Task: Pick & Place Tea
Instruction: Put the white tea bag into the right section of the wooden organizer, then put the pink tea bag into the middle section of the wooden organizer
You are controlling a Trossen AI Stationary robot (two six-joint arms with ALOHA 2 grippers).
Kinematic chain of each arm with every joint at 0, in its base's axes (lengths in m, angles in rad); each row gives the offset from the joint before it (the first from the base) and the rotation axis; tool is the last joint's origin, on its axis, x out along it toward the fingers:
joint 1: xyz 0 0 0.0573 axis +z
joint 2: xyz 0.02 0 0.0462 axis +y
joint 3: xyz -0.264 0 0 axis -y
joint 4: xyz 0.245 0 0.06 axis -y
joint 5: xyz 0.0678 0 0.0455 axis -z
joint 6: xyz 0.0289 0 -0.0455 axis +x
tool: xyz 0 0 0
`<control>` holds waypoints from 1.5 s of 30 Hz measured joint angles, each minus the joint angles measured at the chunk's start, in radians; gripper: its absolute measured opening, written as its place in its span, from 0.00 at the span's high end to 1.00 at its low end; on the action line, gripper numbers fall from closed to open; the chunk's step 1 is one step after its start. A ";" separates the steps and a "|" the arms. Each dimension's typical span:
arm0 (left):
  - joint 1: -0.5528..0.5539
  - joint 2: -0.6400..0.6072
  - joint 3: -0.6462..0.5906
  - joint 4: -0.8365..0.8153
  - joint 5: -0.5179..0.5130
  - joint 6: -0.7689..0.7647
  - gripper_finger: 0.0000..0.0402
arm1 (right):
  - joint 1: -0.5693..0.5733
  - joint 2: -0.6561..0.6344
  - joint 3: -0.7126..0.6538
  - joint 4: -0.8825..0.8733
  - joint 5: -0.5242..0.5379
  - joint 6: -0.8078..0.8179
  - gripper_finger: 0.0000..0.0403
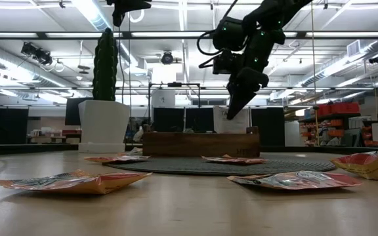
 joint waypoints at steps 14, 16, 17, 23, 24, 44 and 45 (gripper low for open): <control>0.000 0.000 0.000 -0.001 0.000 0.001 0.79 | 0.000 0.000 0.000 -0.002 0.047 0.028 0.85; 0.000 0.000 0.000 -0.001 0.000 0.001 0.79 | 0.000 0.000 0.000 -0.002 0.068 0.034 0.79; 0.000 0.000 0.000 -0.001 0.000 0.001 0.79 | 0.000 0.000 0.000 -0.002 0.072 0.036 0.76; 0.000 0.000 0.000 -0.001 0.000 0.002 0.79 | 0.003 -0.002 0.047 -0.060 0.072 0.062 0.61; 0.000 0.000 0.000 -0.001 0.000 0.003 0.79 | 0.005 -0.002 0.058 -0.075 0.067 0.067 0.59; 0.000 0.000 0.000 -0.025 0.000 0.003 0.79 | 0.102 -0.113 0.103 -0.098 -0.385 0.387 0.67; 0.000 0.000 0.000 -0.025 0.000 0.003 0.79 | 0.107 -0.113 0.103 -0.098 -0.417 0.423 0.68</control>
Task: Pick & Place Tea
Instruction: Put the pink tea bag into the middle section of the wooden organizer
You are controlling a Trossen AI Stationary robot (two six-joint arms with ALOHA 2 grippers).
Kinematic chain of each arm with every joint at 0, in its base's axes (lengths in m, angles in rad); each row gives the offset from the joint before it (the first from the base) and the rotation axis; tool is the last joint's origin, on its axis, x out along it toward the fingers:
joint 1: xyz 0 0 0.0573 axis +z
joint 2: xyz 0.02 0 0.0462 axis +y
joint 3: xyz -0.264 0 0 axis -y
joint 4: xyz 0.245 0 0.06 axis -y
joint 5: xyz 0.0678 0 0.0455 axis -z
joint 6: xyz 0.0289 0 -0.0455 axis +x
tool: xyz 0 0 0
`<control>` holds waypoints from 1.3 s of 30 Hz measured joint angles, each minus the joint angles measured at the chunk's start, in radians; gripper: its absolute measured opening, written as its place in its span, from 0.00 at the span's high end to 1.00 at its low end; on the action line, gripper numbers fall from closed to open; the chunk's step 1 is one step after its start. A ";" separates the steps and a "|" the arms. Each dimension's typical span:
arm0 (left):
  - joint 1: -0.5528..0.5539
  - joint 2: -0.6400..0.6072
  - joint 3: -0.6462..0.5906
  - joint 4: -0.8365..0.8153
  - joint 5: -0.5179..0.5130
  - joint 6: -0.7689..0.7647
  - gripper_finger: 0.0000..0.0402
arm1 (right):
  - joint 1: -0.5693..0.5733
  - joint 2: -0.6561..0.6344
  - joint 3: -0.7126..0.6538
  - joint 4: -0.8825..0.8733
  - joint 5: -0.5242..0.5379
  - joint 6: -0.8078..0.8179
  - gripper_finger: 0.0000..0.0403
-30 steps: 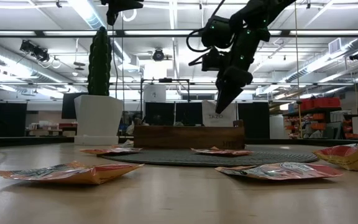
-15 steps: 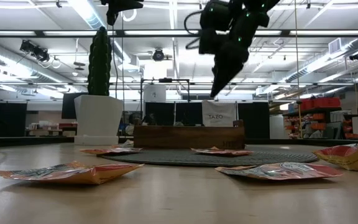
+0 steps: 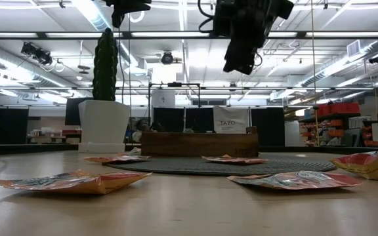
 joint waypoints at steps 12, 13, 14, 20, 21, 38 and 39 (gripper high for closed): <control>-0.013 0.000 0.000 0.000 0.000 0.004 0.79 | 0.135 -0.031 -0.025 0.091 0.017 0.125 0.69; -0.014 0.000 0.000 0.000 0.000 0.004 0.79 | 0.157 -0.048 -0.030 0.132 0.076 0.126 0.69; -0.014 0.000 0.000 0.000 0.000 0.004 0.79 | 0.178 -0.064 -0.036 0.170 0.138 0.126 0.70; -0.030 0.000 0.000 -0.005 0.000 0.004 0.79 | 0.249 -0.167 -0.126 0.287 0.394 0.212 0.73; -0.033 0.000 0.000 -0.006 0.000 0.004 0.79 | 0.253 -0.187 -0.156 0.306 0.404 0.244 0.73; -0.065 0.000 0.000 -0.021 -0.001 -0.005 0.79 | 0.354 -0.397 -0.710 0.679 0.432 1.007 0.67; -0.066 0.000 0.000 -0.023 -0.001 -0.009 0.79 | 0.359 -0.397 -0.728 0.700 0.432 1.051 0.66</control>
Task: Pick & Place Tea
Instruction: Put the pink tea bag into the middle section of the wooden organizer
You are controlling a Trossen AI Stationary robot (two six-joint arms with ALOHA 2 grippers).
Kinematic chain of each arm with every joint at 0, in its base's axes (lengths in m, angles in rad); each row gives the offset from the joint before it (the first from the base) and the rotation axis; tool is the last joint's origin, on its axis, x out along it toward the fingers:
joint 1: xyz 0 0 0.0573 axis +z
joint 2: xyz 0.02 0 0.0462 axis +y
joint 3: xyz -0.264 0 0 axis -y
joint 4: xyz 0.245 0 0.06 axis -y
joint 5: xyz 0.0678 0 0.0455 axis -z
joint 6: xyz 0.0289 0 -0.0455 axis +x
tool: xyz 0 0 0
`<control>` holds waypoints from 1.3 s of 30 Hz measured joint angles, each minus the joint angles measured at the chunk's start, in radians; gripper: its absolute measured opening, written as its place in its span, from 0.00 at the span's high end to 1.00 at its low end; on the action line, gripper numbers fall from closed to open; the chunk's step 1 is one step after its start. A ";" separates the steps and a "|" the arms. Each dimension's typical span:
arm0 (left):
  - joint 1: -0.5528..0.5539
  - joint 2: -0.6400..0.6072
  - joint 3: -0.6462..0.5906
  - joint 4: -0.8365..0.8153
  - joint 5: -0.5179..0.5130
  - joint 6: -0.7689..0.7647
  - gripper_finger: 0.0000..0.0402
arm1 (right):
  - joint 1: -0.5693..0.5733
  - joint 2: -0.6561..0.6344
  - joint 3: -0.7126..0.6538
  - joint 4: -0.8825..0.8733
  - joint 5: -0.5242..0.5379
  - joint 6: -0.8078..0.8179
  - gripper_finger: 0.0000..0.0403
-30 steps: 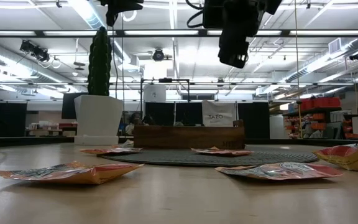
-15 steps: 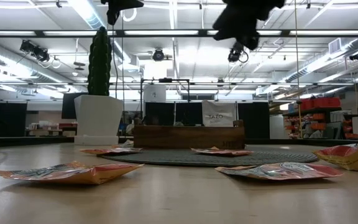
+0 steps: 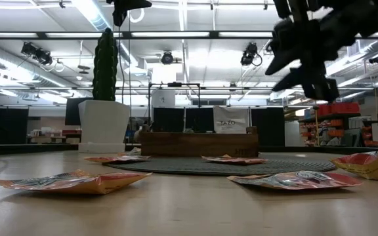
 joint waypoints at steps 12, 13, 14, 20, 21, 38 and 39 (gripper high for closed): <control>0.000 0.000 0.000 0.000 -0.006 -0.010 0.79 | -0.030 0.072 -0.090 0.114 -0.026 0.205 0.43; 0.000 0.000 0.000 0.000 -0.006 -0.010 0.79 | -0.030 0.087 -0.090 0.139 -0.041 0.211 0.43; 0.000 0.000 0.000 -0.001 -0.006 -0.010 0.79 | -0.030 0.104 -0.090 0.158 -0.058 0.228 0.43; 0.000 0.000 0.000 -0.001 -0.006 -0.011 0.79 | -0.030 0.225 -0.089 0.236 -0.147 0.287 0.45; 0.000 0.000 0.000 -0.001 -0.007 -0.012 0.79 | -0.032 0.241 -0.089 0.253 -0.148 0.289 0.45; 0.000 0.000 0.000 -0.008 -0.007 -0.014 0.79 | -0.074 0.322 0.181 -0.069 -0.029 -0.342 0.46; 0.000 0.000 0.000 -0.009 -0.007 -0.014 0.79 | -0.074 0.323 0.193 -0.102 -0.008 -0.405 0.46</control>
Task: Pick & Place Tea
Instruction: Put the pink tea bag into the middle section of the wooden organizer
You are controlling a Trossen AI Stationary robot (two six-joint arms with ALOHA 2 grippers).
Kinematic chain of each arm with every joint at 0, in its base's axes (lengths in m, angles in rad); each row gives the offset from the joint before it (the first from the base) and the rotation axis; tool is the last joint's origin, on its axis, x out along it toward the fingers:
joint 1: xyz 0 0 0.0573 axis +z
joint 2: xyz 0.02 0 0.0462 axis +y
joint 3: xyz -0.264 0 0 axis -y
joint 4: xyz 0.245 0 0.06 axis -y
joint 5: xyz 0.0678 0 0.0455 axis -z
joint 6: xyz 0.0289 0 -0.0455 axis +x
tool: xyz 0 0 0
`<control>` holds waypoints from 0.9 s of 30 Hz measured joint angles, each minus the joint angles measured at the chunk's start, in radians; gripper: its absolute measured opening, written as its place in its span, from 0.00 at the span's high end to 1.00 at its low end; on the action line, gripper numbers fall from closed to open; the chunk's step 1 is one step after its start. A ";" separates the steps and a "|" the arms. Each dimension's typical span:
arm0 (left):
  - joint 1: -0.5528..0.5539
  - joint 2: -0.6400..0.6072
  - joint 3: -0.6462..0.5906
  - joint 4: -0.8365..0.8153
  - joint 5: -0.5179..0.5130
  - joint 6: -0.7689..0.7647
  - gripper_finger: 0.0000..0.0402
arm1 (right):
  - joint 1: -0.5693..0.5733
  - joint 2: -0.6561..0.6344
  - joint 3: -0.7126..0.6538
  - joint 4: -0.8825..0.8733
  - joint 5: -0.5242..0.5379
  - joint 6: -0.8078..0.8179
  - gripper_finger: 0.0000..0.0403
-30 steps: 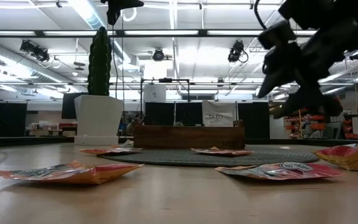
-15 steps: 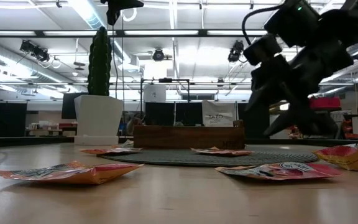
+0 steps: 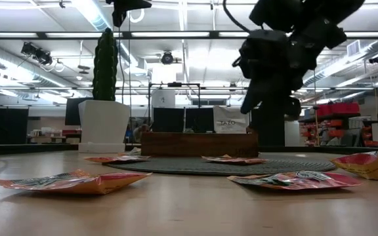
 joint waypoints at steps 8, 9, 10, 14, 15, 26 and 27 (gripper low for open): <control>0.000 0.000 0.000 -0.006 0.000 -0.001 0.79 | -0.039 0.060 0.040 -0.004 0.043 -0.351 0.46; 0.000 0.000 0.000 -0.007 0.000 -0.001 0.79 | -0.045 0.074 0.050 -0.004 0.041 -0.384 0.46; 0.000 0.000 0.000 -0.009 0.000 -0.001 0.79 | -0.049 0.088 0.061 0.007 0.027 -0.416 0.46; 0.000 0.000 0.000 -0.021 0.000 -0.007 0.79 | -0.064 0.161 0.125 0.003 -0.046 -0.513 0.46; 0.000 0.000 0.000 -0.024 0.000 -0.007 0.79 | -0.069 0.181 0.148 -0.006 -0.063 -0.528 0.46; 0.000 0.000 0.000 -0.034 0.000 -0.007 0.79 | -0.101 0.275 0.260 -0.194 -0.071 -0.661 0.46; 0.000 0.000 0.000 -0.034 0.000 -0.007 0.79 | -0.105 0.275 0.260 -0.203 -0.074 -0.669 0.46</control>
